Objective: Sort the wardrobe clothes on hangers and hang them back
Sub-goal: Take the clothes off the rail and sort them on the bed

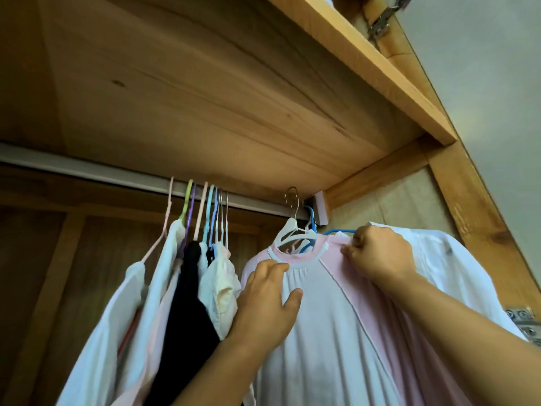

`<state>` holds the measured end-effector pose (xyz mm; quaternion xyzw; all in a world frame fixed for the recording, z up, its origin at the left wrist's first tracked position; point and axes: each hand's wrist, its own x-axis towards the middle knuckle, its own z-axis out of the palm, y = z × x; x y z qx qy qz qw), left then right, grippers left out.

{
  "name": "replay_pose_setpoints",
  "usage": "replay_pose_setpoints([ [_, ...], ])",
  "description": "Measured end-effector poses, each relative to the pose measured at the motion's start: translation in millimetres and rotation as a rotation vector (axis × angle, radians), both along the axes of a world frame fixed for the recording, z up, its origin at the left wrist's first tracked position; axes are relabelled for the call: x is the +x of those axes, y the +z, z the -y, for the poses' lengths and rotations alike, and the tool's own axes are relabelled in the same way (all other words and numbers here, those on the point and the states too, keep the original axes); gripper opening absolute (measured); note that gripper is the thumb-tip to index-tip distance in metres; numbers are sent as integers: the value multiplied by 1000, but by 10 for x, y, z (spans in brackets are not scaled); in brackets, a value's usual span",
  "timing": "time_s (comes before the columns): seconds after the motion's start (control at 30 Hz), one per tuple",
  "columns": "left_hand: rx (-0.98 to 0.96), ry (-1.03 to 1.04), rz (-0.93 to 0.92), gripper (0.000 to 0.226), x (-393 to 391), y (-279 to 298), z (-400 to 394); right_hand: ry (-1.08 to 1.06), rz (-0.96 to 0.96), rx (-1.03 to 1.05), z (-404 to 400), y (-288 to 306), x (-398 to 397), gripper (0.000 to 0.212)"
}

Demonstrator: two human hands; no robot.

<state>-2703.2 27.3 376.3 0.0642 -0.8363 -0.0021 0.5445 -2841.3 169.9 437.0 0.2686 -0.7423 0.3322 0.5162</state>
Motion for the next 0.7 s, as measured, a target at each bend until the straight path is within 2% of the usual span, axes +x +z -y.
replay_pose_setpoints([
  [0.13,-27,-13,3,65,-23,-26,17,-7,8,49,79,-13,-49,20],
  [0.27,-42,-29,-21,46,-42,-28,-3,-65,-53,47,49,-78,-75,17],
  [0.43,-42,-33,-28,45,-55,-23,-43,14,-85,-157,-87,85,50,21],
  [0.6,-33,-19,-28,44,-72,-8,-125,-54,-76,154,-118,14,155,33],
  [0.7,-30,-8,-12,44,-59,-18,-156,-93,-87,233,-34,-138,197,36],
])
